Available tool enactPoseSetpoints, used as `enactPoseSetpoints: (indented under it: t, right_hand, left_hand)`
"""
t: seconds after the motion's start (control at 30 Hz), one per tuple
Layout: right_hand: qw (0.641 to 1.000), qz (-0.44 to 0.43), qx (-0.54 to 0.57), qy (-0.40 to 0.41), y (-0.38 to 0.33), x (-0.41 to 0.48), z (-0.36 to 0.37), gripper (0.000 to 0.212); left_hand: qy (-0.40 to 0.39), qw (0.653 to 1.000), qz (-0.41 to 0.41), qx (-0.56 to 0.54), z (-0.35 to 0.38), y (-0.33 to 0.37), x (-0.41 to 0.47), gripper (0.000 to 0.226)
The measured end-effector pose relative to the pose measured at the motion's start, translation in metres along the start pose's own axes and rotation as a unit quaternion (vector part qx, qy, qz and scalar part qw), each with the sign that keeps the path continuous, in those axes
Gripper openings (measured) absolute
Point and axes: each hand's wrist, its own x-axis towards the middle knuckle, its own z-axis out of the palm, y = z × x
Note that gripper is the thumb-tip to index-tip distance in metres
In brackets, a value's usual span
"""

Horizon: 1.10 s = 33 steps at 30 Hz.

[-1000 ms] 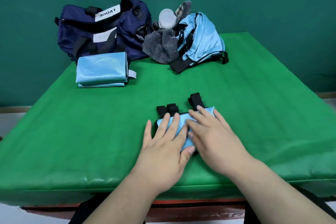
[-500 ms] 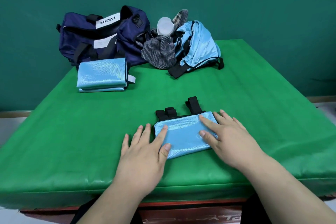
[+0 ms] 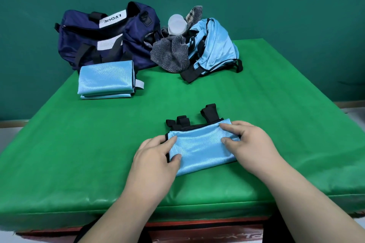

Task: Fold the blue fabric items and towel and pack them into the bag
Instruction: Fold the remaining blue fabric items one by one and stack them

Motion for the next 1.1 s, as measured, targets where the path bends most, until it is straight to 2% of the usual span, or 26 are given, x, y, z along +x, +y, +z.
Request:
enactPoseSetpoints:
  t: [0.13,0.2,0.33,0.43,0.67,0.77,1.1]
  right_hand:
    - [0.996,0.005,0.092,0.018,0.001,-0.004,-0.001,0.043]
    - [0.985,0.009,0.170,0.031,0.001,-0.006,-0.004,0.045]
    - [0.931,0.015,0.365,-0.011,-0.007,-0.014,-0.007,0.051]
    - [0.887,0.014,0.459,-0.053,-0.019,-0.023,0.000,0.057]
    - [0.863,0.005,0.499,-0.077,-0.062,-0.018,0.038,0.057]
    - [0.863,-0.011,0.499,-0.076,-0.086,-0.001,0.058,0.058]
    - [0.898,-0.048,0.435,-0.045,-0.180,0.101,0.119,0.058]
  left_hand:
    - [0.037,0.993,-0.023,-0.108,-0.001,0.003,-0.007,0.050]
    - [0.067,0.978,-0.032,-0.195,-0.003,0.002,-0.008,0.050]
    - [0.029,0.899,-0.077,-0.430,-0.018,-0.009,-0.010,0.053]
    - [-0.001,0.861,-0.103,-0.498,-0.032,-0.028,-0.012,0.052]
    - [-0.010,0.856,-0.112,-0.505,-0.075,-0.076,-0.007,0.055]
    - [0.003,0.873,-0.107,-0.476,-0.098,-0.095,0.005,0.055]
    - [0.067,0.926,-0.077,-0.364,-0.165,-0.165,0.105,0.054]
